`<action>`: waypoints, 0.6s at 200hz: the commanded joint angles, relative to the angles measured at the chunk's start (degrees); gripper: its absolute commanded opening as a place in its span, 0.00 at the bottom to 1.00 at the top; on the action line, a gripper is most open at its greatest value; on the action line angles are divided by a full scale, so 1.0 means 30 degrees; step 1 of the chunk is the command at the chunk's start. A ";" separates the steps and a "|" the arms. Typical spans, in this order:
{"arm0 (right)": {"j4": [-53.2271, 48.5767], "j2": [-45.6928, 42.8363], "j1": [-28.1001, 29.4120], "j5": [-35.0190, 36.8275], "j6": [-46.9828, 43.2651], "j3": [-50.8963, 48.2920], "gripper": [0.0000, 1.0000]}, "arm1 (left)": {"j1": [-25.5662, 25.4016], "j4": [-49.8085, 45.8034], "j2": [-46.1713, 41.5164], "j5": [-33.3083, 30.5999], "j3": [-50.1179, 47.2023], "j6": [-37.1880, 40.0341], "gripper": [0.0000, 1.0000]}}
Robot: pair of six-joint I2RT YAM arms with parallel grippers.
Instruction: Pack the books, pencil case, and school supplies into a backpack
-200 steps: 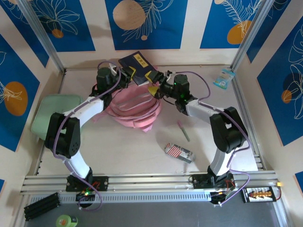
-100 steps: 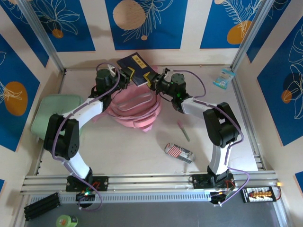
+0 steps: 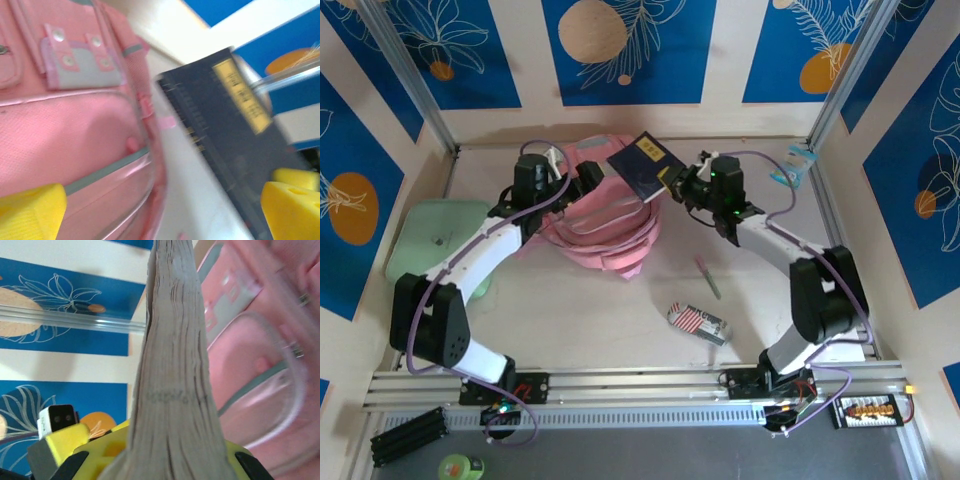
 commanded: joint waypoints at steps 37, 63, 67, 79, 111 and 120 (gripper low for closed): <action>-0.4913 -0.3975 -0.1480 0.2890 -0.5666 -0.0662 0.04 | -0.2234 -0.7827 0.2032 -0.1431 0.4289 1.1375 1.00; -0.5762 -0.4818 -0.1969 0.3508 -0.6184 -0.0942 0.04 | -0.3926 -1.0355 0.3951 -0.3713 0.6422 1.5557 0.99; -0.5847 -0.4908 -0.2049 0.3574 -0.6205 -0.1011 0.04 | -0.4214 -1.0782 0.4287 -0.4189 0.6794 1.6076 0.98; -0.5950 -0.5226 -0.2275 0.3624 -0.6184 -0.1243 0.04 | -0.4866 -1.2092 0.5303 -0.5303 0.7799 1.7766 0.94; -0.6286 -0.5702 -0.2646 0.3658 -0.6145 -0.1603 0.04 | -0.5516 -1.4104 0.7690 -0.6834 0.9897 2.0097 0.75; -0.6354 -0.5767 -0.2674 0.3653 -0.6124 -0.1636 0.04 | -0.5517 -1.4218 0.8103 -0.6948 1.0181 2.0269 0.72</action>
